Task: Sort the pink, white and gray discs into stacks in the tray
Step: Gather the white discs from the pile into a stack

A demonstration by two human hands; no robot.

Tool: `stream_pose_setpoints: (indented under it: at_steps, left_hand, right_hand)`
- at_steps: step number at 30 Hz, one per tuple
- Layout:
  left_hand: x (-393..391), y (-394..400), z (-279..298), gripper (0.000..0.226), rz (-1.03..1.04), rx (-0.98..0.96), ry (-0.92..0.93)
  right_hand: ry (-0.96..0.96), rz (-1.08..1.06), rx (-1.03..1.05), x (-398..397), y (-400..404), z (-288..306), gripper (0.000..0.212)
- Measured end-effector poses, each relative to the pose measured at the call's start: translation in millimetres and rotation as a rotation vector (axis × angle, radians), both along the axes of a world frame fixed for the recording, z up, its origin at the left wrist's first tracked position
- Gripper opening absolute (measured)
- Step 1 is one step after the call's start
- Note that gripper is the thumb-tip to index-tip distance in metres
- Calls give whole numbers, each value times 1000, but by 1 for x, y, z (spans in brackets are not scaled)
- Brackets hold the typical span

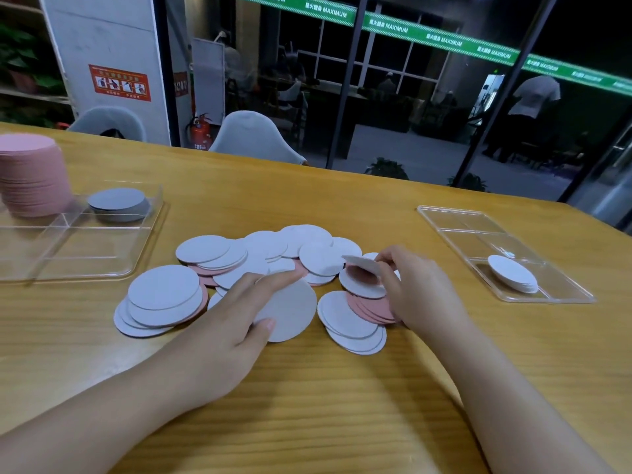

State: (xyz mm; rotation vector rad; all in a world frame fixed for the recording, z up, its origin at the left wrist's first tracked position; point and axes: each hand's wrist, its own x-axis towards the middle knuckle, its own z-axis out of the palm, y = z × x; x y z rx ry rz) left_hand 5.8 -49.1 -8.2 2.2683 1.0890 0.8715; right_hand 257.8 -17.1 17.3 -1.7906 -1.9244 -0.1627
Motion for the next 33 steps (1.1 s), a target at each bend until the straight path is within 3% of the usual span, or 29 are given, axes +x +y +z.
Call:
stream_pose_setpoints:
  at_steps: [3, 6, 10, 16, 19, 23, 27, 31, 33]
  left_hand:
    - [1, 0, -1, 70, 9, 5, -7]
    - [2, 0, -3, 68, 20, 18, 0]
    - [1, 2, -7, 61, 54, 17, 10]
    - [1, 3, -8, 64, 54, 9, 26]
    - [0, 3, -7, 65, 55, 8, 43]
    - [0, 3, -7, 65, 48, -1, 61]
    - [1, 2, -6, 67, 43, 12, 60]
    - [0, 2, -6, 69, 42, 37, 52]
    - [0, 2, -7, 68, 40, 31, 44]
  right_hand:
    - [171, 245, 141, -9, -15, 10, 11]
    - [335, 377, 42, -15, -27, 17, 13]
    - [359, 380, -122, -18, -30, 14, 18]
    - [443, 315, -95, -12, -30, 18, 23]
    - [430, 356, -197, -22, -30, 12, 20]
    - [232, 407, -201, -46, -32, 1, 21]
    - [278, 441, -175, -48, -33, 1, 10]
    - [226, 283, -133, -25, -19, -1, 3]
    - [171, 160, -144, -14, -13, -6, 15]
